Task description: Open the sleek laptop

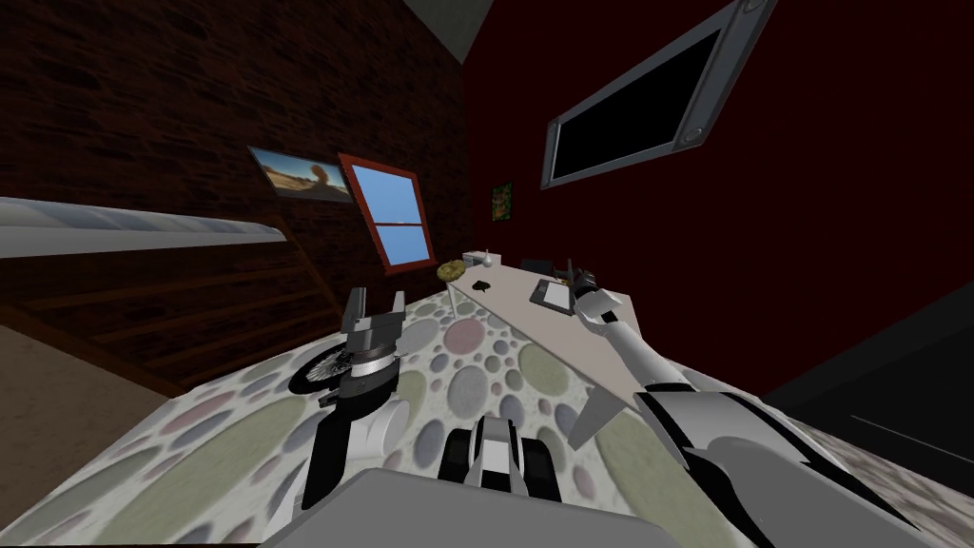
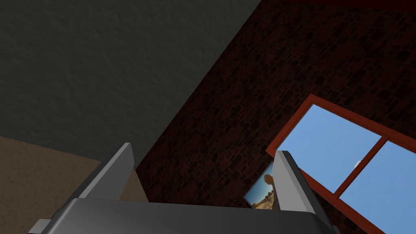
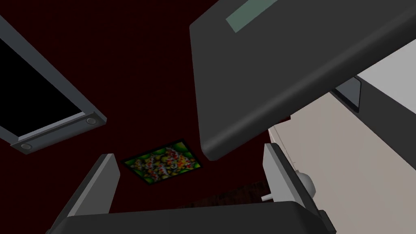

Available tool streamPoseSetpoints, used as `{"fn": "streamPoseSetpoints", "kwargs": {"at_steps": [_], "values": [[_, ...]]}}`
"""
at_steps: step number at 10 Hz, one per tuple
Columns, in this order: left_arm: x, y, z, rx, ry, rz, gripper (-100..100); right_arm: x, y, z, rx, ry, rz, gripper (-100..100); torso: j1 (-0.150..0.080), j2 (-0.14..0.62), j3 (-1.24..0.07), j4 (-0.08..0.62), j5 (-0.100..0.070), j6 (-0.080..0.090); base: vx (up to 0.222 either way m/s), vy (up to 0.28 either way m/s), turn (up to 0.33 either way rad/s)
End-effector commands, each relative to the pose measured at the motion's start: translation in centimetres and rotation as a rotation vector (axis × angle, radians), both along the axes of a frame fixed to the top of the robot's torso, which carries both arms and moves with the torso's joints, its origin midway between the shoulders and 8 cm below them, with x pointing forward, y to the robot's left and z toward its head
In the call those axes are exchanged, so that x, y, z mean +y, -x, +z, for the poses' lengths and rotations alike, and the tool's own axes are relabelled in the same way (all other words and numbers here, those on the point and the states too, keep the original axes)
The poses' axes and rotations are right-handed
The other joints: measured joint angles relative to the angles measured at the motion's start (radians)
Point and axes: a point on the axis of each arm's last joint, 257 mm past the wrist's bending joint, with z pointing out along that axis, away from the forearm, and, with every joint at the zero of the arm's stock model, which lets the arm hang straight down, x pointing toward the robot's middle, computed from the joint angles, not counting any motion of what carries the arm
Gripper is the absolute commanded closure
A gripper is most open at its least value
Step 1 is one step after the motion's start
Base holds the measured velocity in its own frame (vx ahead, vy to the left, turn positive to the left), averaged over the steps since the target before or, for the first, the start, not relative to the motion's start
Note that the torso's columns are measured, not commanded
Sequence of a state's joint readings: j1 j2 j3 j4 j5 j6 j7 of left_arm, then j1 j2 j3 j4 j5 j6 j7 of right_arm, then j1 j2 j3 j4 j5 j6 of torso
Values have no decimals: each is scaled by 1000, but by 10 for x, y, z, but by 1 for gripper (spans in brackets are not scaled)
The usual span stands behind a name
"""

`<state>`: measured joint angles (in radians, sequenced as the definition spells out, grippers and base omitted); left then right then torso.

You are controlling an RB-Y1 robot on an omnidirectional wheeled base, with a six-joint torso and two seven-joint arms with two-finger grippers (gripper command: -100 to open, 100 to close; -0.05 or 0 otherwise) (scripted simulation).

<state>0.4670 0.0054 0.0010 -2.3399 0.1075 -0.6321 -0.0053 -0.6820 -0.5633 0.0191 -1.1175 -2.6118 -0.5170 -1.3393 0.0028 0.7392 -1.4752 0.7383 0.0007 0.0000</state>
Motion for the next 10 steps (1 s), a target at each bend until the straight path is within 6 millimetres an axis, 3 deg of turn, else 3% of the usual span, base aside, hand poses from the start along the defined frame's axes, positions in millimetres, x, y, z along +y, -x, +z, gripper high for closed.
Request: {"fn": "streamPoseSetpoints", "kwargs": {"at_steps": [1, 2, 5, 6, 7, 9, 10], "values": [[0, 0, 0, 0, 0, 0, 0, -23, 4, 0, 0, -4, -23, -100, 3, 0, 0, 0, 1, 0, 0, 2, 167], [0, 0, 0, 0, 0, 0, 0, -23, 4, 0, 0, -4, -23, -100, 3, 0, 0, 0, 1, -1, -3, 14, 77], [0, 0, 0, 0, 0, 0, 0, -55, 11, 0, 0, -6, -56, -100, -3, -1, -1, 0, -1, 0, -5, 21, 88], [0, 0, 0, 0, 0, 0, 0, -55, 11, 0, 0, -6, -56, -100, -4, -1, -1, 0, -1, 0, -2, 9, 41], [0, 0, 0, 0, 0, 0, 0, -77, 17, 0, 0, -7, -78, -100, -4, -2, -1, 0, -1, 0, -3, 17, 145], [0, 0, 0, 0, 0, 0, 0, -99, 23, 1, -1, -10, -99, -100, -2, -1, -1, 0, -1, 0, -3, 21, 137], [0, 0, 0, 0, 0, 0, 0, -93, 21, 1, 0, -8, -94, -100, -2, -1, -1, 0, 0, 0, -1, 8, 20]]}}
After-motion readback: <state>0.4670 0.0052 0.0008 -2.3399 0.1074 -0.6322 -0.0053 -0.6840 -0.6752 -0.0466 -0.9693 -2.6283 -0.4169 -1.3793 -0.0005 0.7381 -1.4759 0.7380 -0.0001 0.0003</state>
